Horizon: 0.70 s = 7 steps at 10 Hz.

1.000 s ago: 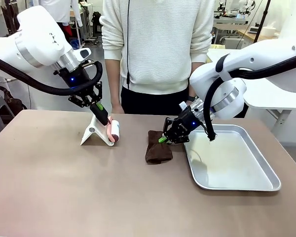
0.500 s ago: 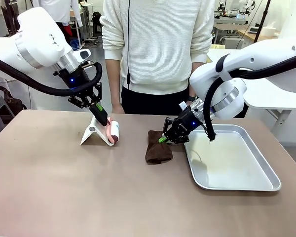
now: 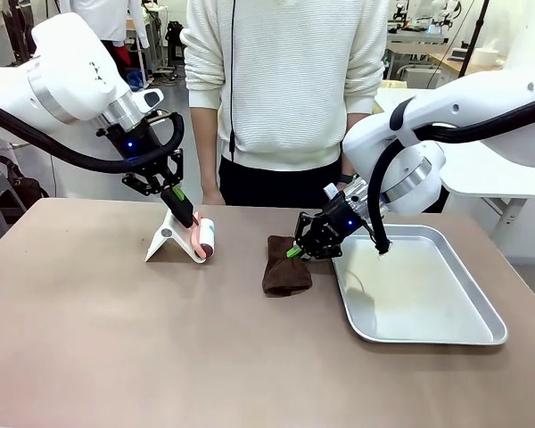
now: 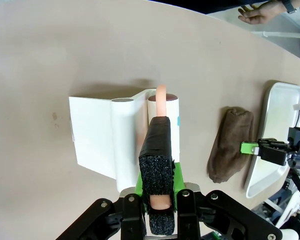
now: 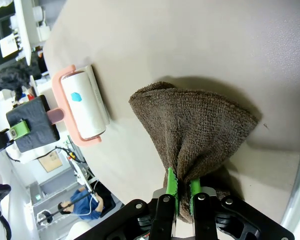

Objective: Clean the surface of the table.
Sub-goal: Return the Lint Roller and towel to their original positions.

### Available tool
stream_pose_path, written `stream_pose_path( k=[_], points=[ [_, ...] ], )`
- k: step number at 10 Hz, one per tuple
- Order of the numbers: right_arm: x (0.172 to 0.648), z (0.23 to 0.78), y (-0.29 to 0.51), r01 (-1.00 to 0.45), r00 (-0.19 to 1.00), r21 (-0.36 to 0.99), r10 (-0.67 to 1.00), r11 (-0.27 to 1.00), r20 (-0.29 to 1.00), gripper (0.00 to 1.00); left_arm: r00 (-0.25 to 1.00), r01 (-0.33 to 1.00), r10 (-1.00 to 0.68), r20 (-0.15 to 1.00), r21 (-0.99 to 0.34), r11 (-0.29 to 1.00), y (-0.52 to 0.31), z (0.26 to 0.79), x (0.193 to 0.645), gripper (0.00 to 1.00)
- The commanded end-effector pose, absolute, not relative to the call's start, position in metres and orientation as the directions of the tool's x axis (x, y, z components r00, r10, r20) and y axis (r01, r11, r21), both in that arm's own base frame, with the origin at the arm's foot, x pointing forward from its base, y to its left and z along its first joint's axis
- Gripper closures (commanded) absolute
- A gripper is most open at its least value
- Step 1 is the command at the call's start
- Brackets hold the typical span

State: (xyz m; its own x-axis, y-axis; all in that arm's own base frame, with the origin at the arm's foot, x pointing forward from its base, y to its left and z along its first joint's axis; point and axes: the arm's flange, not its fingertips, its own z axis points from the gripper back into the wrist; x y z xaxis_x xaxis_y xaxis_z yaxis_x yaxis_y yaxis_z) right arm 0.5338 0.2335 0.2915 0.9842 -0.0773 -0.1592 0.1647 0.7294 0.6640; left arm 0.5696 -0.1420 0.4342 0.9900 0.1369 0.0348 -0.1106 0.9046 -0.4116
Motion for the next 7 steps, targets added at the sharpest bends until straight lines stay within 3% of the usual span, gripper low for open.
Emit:
stream_pose_path(
  k=[1, 2, 3, 4, 5, 6, 7],
  points=[
    [0.531, 0.292, 0.233, 0.150, 0.987, 0.682, -0.064, 0.716, -0.150, 0.89, 0.987, -0.136, 0.157, 0.032, -0.354, 0.925, -0.133, 0.425, 0.572, 0.78],
    [0.531, 0.292, 0.233, 0.150, 0.987, 0.682, -0.064, 0.716, -0.150, 0.89, 0.986, -0.141, 0.162, 0.031, -0.352, 0.925, -0.132, 0.425, 0.572, 0.78],
    [0.534, 0.291, 0.233, 0.165, 0.984, 0.664, -0.077, 0.729, -0.159, 0.87, 0.985, -0.148, 0.169, 0.028, -0.350, 0.925, -0.131, 0.426, 0.572, 0.29],
    [0.534, 0.291, 0.233, 0.165, 0.983, 0.662, -0.065, 0.731, -0.172, 0.50, 0.983, -0.156, 0.178, 0.034, -0.341, 0.927, -0.129, 0.428, 0.571, 0.20],
    [0.535, 0.291, 0.232, 0.169, 0.982, 0.659, -0.065, 0.733, -0.179, 0.33, 0.981, -0.166, 0.191, 0.043, -0.334, 0.928, -0.125, 0.431, 0.571, 0.20],
    [0.537, 0.291, 0.232, 0.173, 0.981, 0.654, -0.067, 0.736, -0.184, 0.00, 0.977, -0.176, 0.205, 0.054, -0.328, 0.928, -0.121, 0.435, 0.570, 0.00],
    [0.538, 0.290, 0.232, 0.178, 0.980, 0.653, -0.069, 0.736, -0.189, 0.00, 0.975, -0.185, 0.216, 0.058, -0.334, 0.924, -0.117, 0.437, 0.571, 0.06]
  ],
)
